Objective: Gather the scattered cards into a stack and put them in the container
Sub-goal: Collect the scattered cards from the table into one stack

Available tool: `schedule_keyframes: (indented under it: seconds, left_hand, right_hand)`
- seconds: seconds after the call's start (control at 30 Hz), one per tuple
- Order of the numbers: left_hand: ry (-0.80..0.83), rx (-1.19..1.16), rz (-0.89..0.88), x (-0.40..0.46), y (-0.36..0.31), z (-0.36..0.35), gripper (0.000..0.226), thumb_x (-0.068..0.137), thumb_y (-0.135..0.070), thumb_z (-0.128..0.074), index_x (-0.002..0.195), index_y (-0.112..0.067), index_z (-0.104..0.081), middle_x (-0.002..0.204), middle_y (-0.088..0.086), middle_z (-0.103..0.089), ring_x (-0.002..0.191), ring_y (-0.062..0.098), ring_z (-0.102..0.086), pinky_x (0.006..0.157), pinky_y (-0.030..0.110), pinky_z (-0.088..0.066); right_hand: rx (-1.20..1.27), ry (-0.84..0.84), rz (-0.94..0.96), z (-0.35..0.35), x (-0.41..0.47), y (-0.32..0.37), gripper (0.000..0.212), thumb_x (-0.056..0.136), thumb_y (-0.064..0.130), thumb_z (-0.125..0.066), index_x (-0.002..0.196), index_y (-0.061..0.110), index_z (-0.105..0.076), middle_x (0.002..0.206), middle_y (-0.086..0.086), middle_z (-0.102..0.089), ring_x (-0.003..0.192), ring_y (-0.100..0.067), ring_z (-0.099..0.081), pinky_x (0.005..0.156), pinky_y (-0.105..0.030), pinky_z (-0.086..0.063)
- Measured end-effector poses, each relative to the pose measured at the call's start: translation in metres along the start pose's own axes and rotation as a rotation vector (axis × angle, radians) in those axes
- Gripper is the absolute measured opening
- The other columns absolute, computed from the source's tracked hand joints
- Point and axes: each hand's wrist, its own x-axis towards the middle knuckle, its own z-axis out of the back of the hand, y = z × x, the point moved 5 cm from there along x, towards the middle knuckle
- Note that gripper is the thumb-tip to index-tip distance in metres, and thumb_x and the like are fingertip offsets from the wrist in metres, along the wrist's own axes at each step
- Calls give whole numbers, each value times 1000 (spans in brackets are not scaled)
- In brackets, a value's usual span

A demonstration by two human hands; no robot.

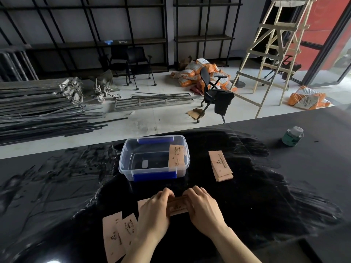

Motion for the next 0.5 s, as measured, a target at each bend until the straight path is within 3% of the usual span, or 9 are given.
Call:
schedule_keyframes:
  seconds: [0.17, 0.23, 0.3, 0.4, 0.5]
  left_hand:
    - [-32, -154, 20, -6, 5, -2, 52, 88, -20, -75, 119, -48, -45, 101, -27, -65, 90, -6, -63, 74, 10, -45]
    - [-205, -239, 108, -13, 17, 10, 40, 89, -22, -75, 120, -37, -55, 105, -25, -64, 96, -1, -65, 81, 21, -53]
    - [-345, -180, 266, -25, 38, 25, 29, 91, -24, -72, 117, -25, -61, 110, -12, -70, 101, 12, -67, 87, 33, -55]
    - [-164, 65, 508, -37, 60, 26, 41, 92, -48, -61, 127, -29, -54, 127, -5, -63, 119, 20, -57, 98, 36, -44]
    - [21, 171, 524, -38, 56, 16, 73, 78, -75, -58, 136, -33, -45, 134, -5, -53, 127, 20, -47, 104, 37, -40]
  right_hand:
    - [11, 39, 48, -4, 1, 4, 24, 91, 24, -63, 115, 31, -63, 106, 10, -63, 95, -14, -61, 66, -27, -51]
    - [37, 47, 36, -4, 2, 2, 21, 95, 28, -63, 115, 33, -63, 106, 11, -62, 97, -14, -62, 67, -29, -52]
    - [59, 61, 31, -6, 2, 0, 17, 97, 33, -61, 113, 34, -61, 105, 12, -61, 96, -13, -61, 66, -28, -51]
    - [78, 59, 23, -6, 2, 0, 12, 102, 34, -54, 112, 33, -60, 105, 12, -59, 94, -12, -60, 66, -29, -52]
    - [85, 57, 16, -10, 2, 2, 11, 104, 33, -52, 114, 32, -58, 106, 11, -58, 94, -11, -58, 64, -23, -46]
